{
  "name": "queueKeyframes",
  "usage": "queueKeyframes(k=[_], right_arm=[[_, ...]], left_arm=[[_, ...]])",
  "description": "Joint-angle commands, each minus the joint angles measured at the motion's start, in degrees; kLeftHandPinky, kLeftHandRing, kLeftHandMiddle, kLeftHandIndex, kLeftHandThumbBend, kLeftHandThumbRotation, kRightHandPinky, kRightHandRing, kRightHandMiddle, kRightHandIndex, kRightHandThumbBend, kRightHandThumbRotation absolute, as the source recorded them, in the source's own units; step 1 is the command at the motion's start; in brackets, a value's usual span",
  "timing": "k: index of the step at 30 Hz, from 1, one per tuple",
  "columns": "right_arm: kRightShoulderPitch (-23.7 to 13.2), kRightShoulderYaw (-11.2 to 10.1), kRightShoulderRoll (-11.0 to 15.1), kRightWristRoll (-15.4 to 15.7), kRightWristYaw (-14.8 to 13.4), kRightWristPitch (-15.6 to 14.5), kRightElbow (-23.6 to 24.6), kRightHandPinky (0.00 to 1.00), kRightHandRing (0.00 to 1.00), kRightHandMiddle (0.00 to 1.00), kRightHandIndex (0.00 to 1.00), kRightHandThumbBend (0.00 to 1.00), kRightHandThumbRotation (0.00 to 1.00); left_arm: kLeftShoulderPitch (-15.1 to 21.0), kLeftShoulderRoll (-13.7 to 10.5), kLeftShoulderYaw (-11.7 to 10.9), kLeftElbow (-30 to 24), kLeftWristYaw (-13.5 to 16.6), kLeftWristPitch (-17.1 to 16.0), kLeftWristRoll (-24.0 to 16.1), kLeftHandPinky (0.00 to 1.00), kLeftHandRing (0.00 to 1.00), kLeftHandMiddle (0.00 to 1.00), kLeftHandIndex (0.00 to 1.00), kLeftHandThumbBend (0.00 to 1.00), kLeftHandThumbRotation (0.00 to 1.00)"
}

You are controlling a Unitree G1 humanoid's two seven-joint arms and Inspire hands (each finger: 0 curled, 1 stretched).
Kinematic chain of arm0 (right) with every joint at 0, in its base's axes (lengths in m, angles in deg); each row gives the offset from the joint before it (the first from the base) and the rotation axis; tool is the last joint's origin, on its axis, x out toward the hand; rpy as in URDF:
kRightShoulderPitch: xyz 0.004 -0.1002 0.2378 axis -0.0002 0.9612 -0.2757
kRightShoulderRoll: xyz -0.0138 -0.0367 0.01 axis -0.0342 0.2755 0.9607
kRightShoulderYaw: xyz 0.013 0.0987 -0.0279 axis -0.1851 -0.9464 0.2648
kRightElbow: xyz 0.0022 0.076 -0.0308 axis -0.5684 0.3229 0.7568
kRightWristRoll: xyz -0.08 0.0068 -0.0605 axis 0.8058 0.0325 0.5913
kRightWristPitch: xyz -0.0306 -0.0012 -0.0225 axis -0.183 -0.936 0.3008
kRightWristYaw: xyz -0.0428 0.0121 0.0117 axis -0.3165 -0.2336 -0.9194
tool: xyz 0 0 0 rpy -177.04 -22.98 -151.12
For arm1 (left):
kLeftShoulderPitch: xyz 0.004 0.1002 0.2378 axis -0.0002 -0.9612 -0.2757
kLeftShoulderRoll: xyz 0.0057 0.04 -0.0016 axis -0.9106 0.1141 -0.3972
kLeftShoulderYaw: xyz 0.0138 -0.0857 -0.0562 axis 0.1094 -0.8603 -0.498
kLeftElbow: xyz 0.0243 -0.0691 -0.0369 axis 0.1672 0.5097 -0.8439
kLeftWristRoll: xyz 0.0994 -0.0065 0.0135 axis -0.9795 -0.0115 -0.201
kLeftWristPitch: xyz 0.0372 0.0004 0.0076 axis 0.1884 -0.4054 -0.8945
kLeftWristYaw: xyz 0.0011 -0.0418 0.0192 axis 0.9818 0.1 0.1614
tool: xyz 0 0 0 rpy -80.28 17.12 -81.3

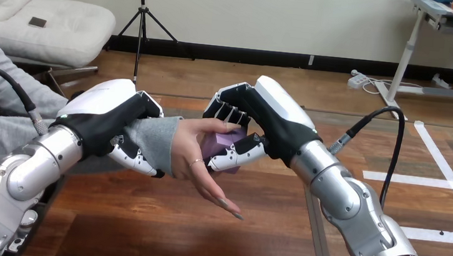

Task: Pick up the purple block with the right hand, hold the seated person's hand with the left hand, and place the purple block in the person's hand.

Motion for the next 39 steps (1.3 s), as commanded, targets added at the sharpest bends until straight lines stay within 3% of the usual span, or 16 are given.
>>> queueKeyframes(k=[1,22,25,29,35,39], right_arm=[[-5.57,0.79,-2.47,-1.19,0.86,0.19,6.94,0.31,0.34,0.40,0.42,0.77,0.00],[-4.27,0.65,-2.27,-1.21,2.47,-2.75,10.16,0.32,0.34,0.40,0.42,0.80,0.00],[-4.05,0.71,-2.13,-0.76,2.01,-2.99,10.41,0.32,0.35,0.40,0.42,0.81,0.00],[-3.61,0.56,-2.04,-1.45,3.50,-5.00,11.41,0.34,0.37,0.42,0.43,0.83,0.00],[-2.92,0.31,-1.49,-2.34,5.05,-6.03,12.39,0.37,0.43,0.47,0.49,0.89,0.00],[-2.43,0.01,-0.97,-3.42,6.37,-6.01,12.52,0.42,0.49,0.53,0.54,0.91,0.09]], left_arm=[[9.39,3.72,-2.00,-4.30,2.89,-2.37,3.09,0.16,0.22,0.30,0.32,0.67,0.00],[9.45,3.35,-2.43,-2.95,4.38,-4.66,3.44,0.16,0.22,0.30,0.31,0.67,0.00],[9.25,3.31,-2.42,-3.13,4.40,-4.57,3.40,0.16,0.22,0.30,0.31,0.68,0.00],[8.58,3.40,-2.53,-4.26,4.16,-3.38,3.40,0.17,0.23,0.32,0.33,0.70,0.00],[7.40,2.79,-2.18,-6.22,5.69,-2.72,0.51,0.25,0.33,0.41,0.43,0.77,0.00],[6.92,2.21,-1.87,-6.67,6.91,-3.46,-1.14,0.33,0.42,0.48,0.51,0.78,0.05]])
